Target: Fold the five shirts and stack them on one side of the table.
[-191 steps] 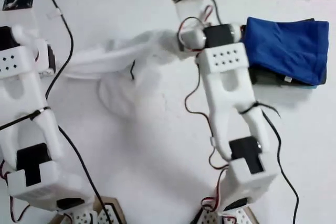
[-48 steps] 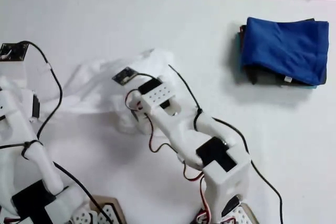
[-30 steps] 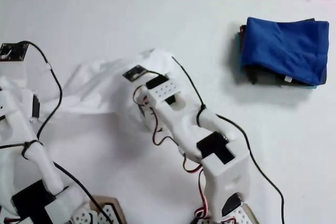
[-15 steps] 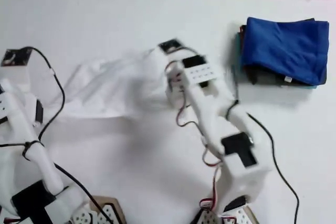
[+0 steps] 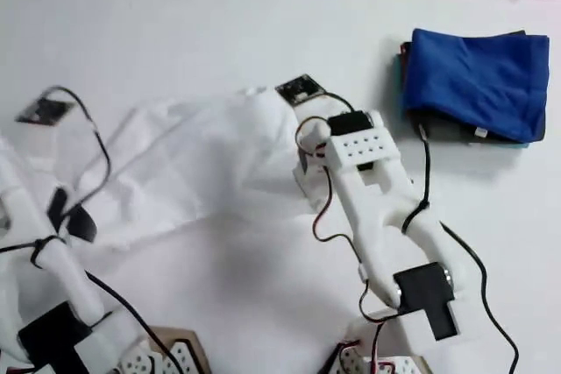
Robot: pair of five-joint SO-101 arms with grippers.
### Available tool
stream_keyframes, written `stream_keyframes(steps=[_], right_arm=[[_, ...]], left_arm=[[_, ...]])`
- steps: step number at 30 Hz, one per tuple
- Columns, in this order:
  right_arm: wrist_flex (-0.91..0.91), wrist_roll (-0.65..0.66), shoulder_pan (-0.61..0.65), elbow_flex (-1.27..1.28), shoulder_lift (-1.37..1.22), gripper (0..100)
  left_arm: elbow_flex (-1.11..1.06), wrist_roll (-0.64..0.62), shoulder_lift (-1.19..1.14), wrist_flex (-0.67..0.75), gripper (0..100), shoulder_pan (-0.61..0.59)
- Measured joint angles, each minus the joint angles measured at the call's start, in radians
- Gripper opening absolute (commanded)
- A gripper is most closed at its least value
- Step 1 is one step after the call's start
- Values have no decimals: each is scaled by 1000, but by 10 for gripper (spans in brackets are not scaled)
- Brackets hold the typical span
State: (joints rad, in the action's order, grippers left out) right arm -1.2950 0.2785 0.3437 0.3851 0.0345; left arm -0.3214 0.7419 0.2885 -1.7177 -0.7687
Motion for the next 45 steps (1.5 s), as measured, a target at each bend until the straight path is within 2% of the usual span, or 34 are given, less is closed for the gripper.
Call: stream_keyframes(steps=[4, 9, 17, 20, 25, 33, 45], right_arm=[[0, 2, 2, 2, 2, 19], [0, 2, 2, 2, 2, 19], [2, 2, 2, 2, 2, 19], [2, 2, 2, 2, 2, 19], [2, 2, 2, 2, 2, 19], [2, 2, 2, 2, 2, 19], [2, 2, 2, 2, 2, 19]], left_arm=[[72, 14, -2, -6, 292, -5], [31, 21, -2, 49, 292, 3], [-381, 104, -2, 399, 278, 11], [-460, 107, -2, 519, 278, 11], [-514, 107, -2, 623, 278, -3], [-542, 117, -2, 654, 278, -78], [-629, 117, -2, 658, 272, -75]])
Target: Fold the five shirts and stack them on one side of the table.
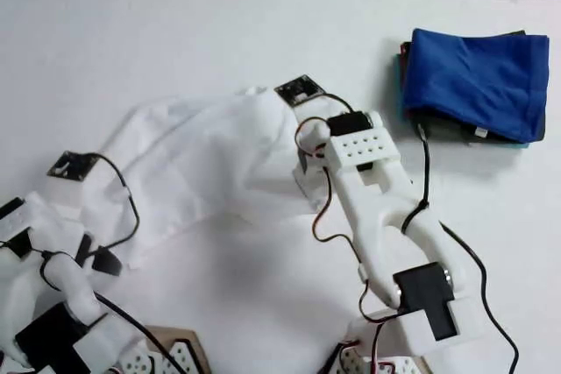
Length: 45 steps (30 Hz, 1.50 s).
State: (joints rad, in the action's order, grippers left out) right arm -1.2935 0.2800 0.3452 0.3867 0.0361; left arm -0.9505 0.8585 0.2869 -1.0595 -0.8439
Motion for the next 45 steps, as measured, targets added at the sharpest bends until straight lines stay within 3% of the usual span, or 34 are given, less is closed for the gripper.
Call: stream_keyframes(steps=[6, 15, 23, 33, 38, 45], right_arm=[[0, 0, 0, 0, 0, 19], [2, 2, 0, 0, 0, 19], [80, 2, 0, -77, 0, 19], [0, 2, 0, -494, 0, 19], [-117, 2, 0, -764, 0, 19], [-351, 2, 0, -1217, 0, 19]], left_arm=[[-6, 0, 0, 0, 13, 0], [-6, 2, 0, -6, 24, 18], [60, -64, 11, -103, 24, 129], [557, -235, 224, -400, 24, 193], [736, -275, 342, -450, 24, 193], [799, -275, 534, -456, 24, 193]])
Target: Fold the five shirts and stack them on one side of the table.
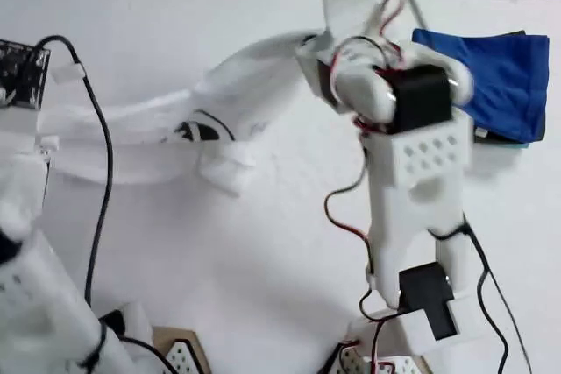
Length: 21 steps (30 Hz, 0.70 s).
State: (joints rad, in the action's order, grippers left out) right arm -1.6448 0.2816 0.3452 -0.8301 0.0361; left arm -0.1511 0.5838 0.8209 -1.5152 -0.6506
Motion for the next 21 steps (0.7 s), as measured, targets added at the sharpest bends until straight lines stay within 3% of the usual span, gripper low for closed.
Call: stream_keyframes(steps=[6, 15, 21], right_arm=[[-101, 52, -17, -325, 9, 18], [-103, 64, -114, -376, 121, 18], [-103, 64, -120, -377, 244, 18]], left_arm=[[0, 0, 150, 66, 24, 0], [11, 0, 206, 155, 24, 2], [11, -34, 206, 161, 23, 89]])
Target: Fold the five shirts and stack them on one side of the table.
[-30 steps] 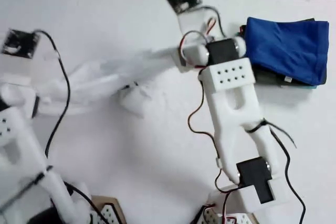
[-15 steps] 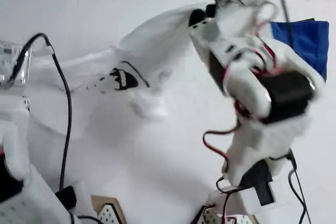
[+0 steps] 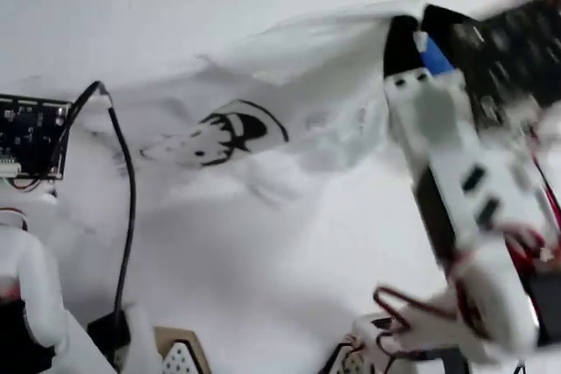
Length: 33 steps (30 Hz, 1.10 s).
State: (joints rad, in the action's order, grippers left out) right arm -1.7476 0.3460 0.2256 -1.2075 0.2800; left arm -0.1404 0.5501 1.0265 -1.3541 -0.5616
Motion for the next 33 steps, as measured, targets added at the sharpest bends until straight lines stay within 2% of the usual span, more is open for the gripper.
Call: stream_keyframes(steps=[9, 15, 27, 33], right_arm=[[0, 0, -6, -2, 175, 18], [0, 0, -12, -3, 218, 18], [0, 0, -15, -11, 328, 18], [11, 0, -15, 210, 325, 19]], left_arm=[[0, -140, 0, 0, 23, 138], [95, -190, 2, -3, 23, 215], [206, -195, 5, -132, 23, 229], [127, -195, 5, -112, 23, 229]])
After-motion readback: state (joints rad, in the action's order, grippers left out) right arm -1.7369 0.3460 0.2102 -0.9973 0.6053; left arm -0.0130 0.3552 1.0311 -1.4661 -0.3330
